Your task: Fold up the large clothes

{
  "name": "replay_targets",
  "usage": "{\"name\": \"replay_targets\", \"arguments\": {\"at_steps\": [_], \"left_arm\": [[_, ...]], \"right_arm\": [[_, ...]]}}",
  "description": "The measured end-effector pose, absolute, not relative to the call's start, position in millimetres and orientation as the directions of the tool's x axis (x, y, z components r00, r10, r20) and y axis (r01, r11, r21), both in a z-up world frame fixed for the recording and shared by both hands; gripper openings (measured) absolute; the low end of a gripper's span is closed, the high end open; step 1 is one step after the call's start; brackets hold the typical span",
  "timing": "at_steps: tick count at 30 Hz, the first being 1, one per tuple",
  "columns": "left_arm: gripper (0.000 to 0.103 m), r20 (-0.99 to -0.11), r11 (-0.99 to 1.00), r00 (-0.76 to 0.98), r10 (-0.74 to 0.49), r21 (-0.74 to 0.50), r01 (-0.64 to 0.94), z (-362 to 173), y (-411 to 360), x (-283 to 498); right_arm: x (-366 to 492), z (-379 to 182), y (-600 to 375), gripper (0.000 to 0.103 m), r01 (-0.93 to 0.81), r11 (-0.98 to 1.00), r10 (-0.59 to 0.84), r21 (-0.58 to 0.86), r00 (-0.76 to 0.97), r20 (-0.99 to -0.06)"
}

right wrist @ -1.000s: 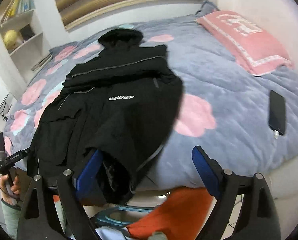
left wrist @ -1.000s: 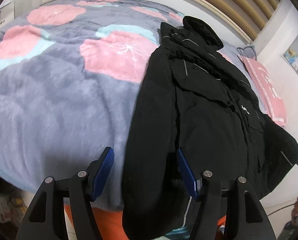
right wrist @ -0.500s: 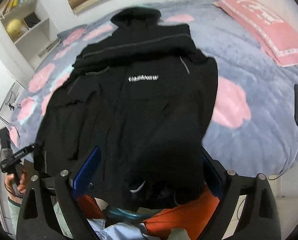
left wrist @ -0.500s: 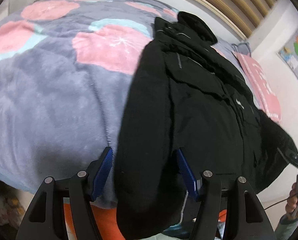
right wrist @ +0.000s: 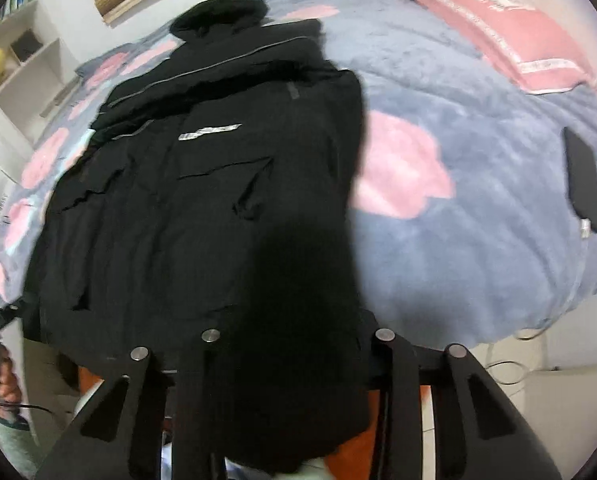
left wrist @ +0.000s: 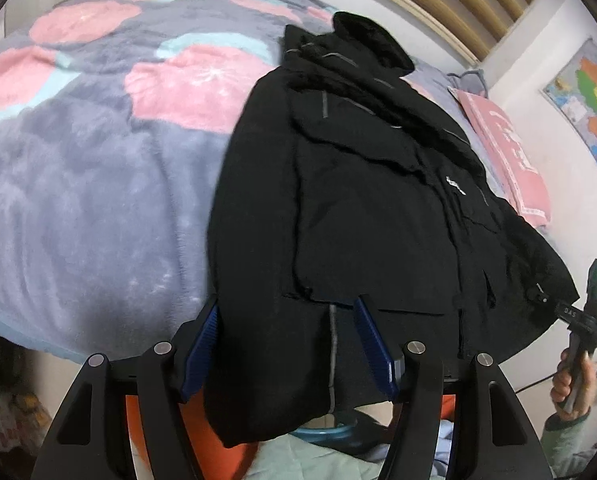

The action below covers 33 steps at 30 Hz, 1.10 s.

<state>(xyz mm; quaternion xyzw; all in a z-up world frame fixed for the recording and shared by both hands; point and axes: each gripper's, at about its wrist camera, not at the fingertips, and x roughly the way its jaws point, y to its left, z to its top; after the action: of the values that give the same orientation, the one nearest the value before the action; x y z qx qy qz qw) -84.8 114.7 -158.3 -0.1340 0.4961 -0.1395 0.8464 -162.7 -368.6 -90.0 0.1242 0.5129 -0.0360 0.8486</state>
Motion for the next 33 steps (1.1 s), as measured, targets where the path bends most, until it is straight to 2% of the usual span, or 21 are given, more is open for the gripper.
{"name": "replay_targets", "arguments": {"at_steps": [2,5,6,8,12,13,17,20,22,23,25,33], "left_arm": [[0.066,-0.804,0.929,0.474,-0.361,-0.353,0.109,-159.0,111.7,-84.9],[0.066,-0.803,0.913,0.451,-0.391,-0.4,0.079,-172.4,115.9,-76.4],[0.057,-0.788,0.9,0.454,-0.416,-0.43,0.079,-172.9,116.9,-76.6],[0.051,-0.712,0.851,0.488,-0.504,-0.505,0.143,-157.8,115.5,-83.5],[0.051,-0.623,0.795,0.518,-0.585,-0.566,0.218,-137.3,119.4,-90.2],[0.051,-0.619,0.786,0.512,-0.595,-0.58,0.212,-141.0,122.0,-88.0],[0.051,-0.71,0.825,0.455,-0.538,-0.554,0.111,-177.0,126.9,-83.2],[0.051,-0.712,0.823,0.454,-0.536,-0.561,0.091,-183.8,126.4,-81.8],[0.02,-0.698,0.823,0.478,-0.533,-0.558,0.102,-174.2,124.0,-81.0],[0.016,-0.681,0.814,0.489,-0.545,-0.569,0.114,-166.8,123.7,-78.7],[0.015,-0.635,0.79,0.517,-0.574,-0.597,0.143,-152.5,124.4,-74.6],[0.015,-0.487,0.733,0.609,-0.626,-0.634,0.245,-80.2,121.5,-27.9]], "right_arm": [[-168.8,-97.6,-381.6,0.039,0.212,0.956,0.088,0.205,0.46,-0.883],[-172.7,-108.7,-388.1,0.039,0.224,0.946,0.114,0.236,0.452,-0.885],[-173.7,-106.6,-385.7,0.039,0.213,0.947,0.118,0.24,0.462,-0.879],[-174.9,-97.4,-381.8,0.039,0.176,0.945,0.156,0.275,0.498,-0.853],[-172.9,-85.9,-373.9,0.039,0.12,0.948,0.193,0.295,0.521,-0.832],[-172.3,-88.3,-372.7,0.039,0.116,0.945,0.206,0.305,0.513,-0.834],[-169.7,-103.3,-374.6,0.04,0.133,0.914,0.279,0.383,0.48,-0.832],[-168.6,-102.3,-372.5,0.039,0.133,0.92,0.263,0.368,0.485,-0.834],[-166.2,-88.1,-373.8,0.029,0.117,0.919,0.265,0.377,0.523,-0.81],[-163.7,-79.9,-375.7,0.026,0.113,0.92,0.261,0.376,0.539,-0.801],[-156.5,-61.5,-381.2,0.022,0.108,0.926,0.239,0.361,0.573,-0.784],[-100.6,-6.3,-397.9,0.022,0.072,0.923,0.242,0.378,0.655,-0.715]]}}
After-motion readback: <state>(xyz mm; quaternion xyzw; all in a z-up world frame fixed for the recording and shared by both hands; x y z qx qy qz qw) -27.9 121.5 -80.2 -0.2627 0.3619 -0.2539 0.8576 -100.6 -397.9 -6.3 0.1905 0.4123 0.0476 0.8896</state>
